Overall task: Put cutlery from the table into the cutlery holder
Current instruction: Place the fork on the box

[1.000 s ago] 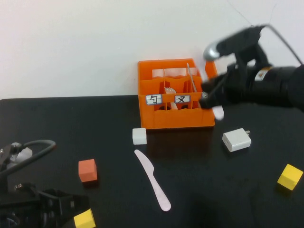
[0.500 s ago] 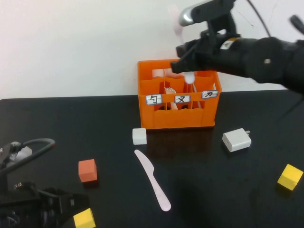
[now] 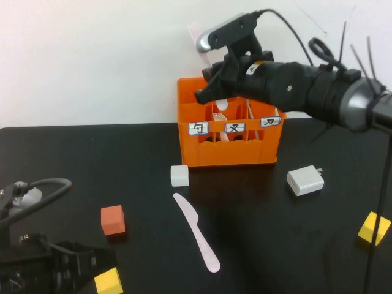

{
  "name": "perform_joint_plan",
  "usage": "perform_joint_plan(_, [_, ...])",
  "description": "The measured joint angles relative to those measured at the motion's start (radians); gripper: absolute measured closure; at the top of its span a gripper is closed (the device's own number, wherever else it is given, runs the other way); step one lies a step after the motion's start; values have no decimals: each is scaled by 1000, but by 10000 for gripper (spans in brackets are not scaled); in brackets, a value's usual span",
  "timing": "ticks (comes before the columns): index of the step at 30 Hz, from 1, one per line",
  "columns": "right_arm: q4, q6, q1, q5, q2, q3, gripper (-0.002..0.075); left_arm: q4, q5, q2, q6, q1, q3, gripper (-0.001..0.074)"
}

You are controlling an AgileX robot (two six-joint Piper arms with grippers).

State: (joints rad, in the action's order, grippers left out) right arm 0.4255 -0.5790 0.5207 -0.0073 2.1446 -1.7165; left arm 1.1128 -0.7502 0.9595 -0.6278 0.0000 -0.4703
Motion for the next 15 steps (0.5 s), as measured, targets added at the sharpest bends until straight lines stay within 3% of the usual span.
perform_joint_plan(15, [2, -124, 0, -2, 38, -2, 584, 6, -10, 0, -6, 0, 0, 736])
